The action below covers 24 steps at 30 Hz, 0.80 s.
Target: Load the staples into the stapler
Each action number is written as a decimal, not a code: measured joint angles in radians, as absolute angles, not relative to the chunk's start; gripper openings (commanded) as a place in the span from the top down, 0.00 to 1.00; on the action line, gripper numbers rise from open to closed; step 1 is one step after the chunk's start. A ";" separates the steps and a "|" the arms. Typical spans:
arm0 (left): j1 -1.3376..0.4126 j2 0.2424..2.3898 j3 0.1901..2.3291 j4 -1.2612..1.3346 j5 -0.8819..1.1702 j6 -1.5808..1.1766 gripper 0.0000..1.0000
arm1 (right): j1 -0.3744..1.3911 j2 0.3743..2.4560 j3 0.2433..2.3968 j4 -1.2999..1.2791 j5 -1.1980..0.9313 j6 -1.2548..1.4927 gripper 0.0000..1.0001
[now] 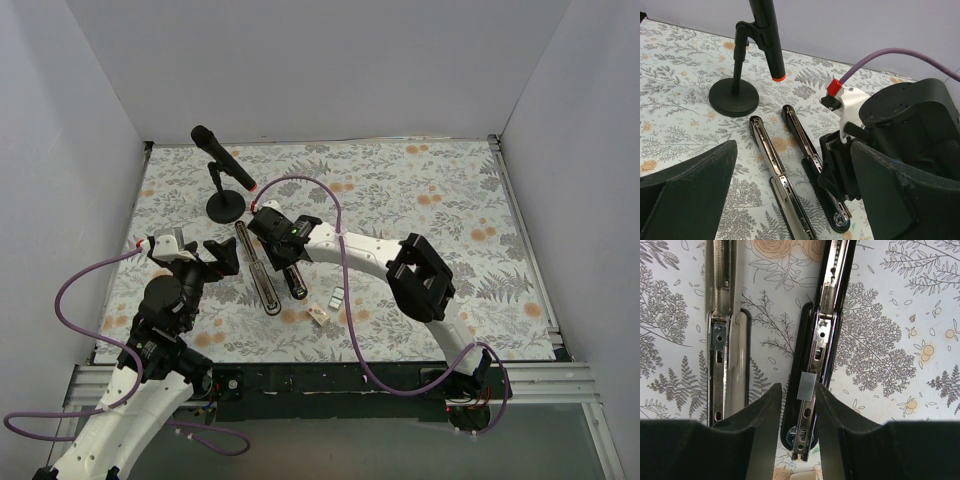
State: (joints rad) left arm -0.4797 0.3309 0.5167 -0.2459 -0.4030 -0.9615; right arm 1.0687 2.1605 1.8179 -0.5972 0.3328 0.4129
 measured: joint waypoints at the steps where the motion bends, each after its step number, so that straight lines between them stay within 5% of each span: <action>1: -0.480 0.331 0.517 -0.246 -0.403 -0.962 0.02 | 1.069 2.166 1.818 -0.604 0.333 0.413 0.59; 24: -0.479 0.330 0.517 -0.246 -0.402 -0.962 0.02 | 1.062 2.194 1.818 -0.612 0.326 0.413 0.61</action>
